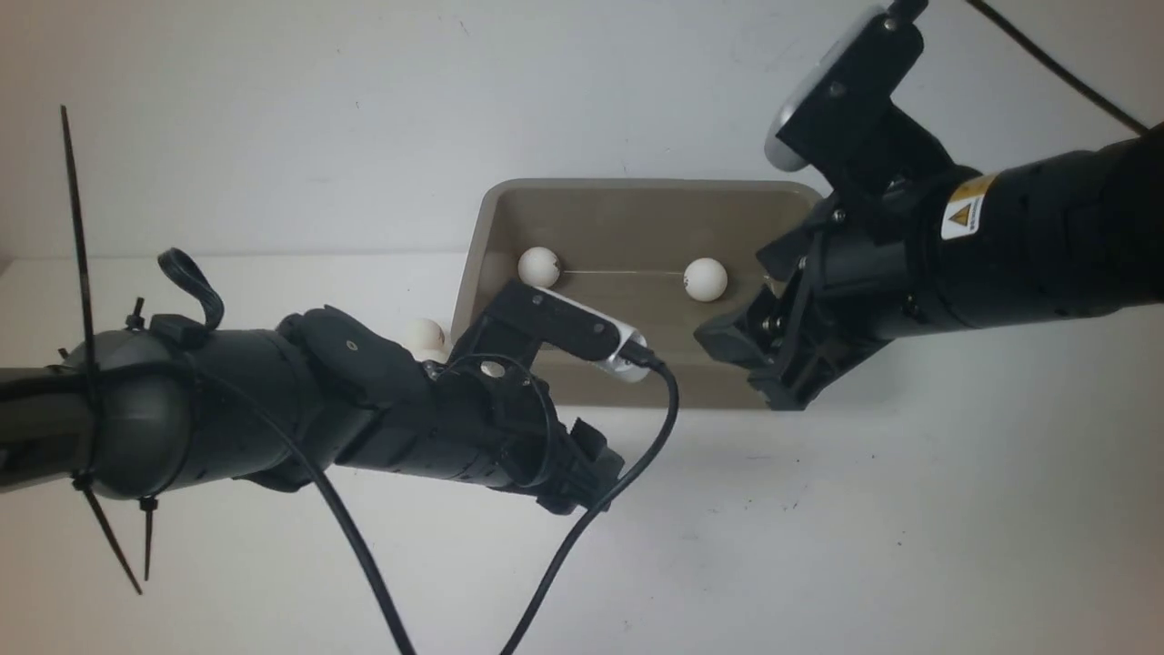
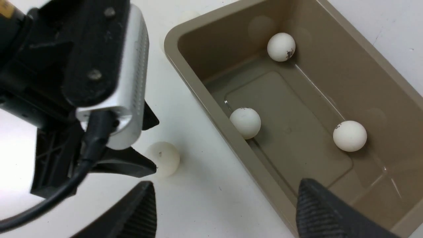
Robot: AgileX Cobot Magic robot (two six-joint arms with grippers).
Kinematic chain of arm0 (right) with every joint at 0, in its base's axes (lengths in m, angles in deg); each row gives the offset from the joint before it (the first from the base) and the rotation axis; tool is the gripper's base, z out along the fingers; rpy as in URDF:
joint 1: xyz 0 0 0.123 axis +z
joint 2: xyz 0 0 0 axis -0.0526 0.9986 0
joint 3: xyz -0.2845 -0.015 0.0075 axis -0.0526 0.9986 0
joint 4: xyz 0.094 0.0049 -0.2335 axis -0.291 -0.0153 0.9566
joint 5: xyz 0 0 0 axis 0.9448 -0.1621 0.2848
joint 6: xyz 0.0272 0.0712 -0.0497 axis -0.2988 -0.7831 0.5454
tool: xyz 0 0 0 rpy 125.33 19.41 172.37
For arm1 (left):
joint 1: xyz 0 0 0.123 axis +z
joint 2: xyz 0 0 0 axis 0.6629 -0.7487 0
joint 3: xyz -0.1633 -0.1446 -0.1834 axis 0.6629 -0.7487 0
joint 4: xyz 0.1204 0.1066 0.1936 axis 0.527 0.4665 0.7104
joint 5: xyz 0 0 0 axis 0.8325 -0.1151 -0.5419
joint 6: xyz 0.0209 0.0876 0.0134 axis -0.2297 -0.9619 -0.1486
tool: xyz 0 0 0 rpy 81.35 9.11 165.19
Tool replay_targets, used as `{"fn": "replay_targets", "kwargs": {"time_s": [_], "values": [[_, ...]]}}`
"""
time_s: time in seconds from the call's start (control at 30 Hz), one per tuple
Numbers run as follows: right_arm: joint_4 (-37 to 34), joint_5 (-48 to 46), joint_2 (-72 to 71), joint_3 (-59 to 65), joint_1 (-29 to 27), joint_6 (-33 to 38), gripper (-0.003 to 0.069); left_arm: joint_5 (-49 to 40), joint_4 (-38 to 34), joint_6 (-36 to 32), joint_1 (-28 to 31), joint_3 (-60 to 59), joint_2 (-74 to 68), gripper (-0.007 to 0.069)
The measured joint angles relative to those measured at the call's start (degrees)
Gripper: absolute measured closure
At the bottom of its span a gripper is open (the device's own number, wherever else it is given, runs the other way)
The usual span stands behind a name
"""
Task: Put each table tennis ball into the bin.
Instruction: Use the left arm to clamp the table tennis ball closest to it
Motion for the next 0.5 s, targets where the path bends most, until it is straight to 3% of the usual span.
{"fn": "replay_targets", "kwargs": {"time_s": [0.5], "values": [[0.0, 0.1, 0.0, 0.0, 0.0, 0.0, 0.0144, 0.8, -5.9, -2.4, 0.0, 1.3, -4.9, 0.0208]]}}
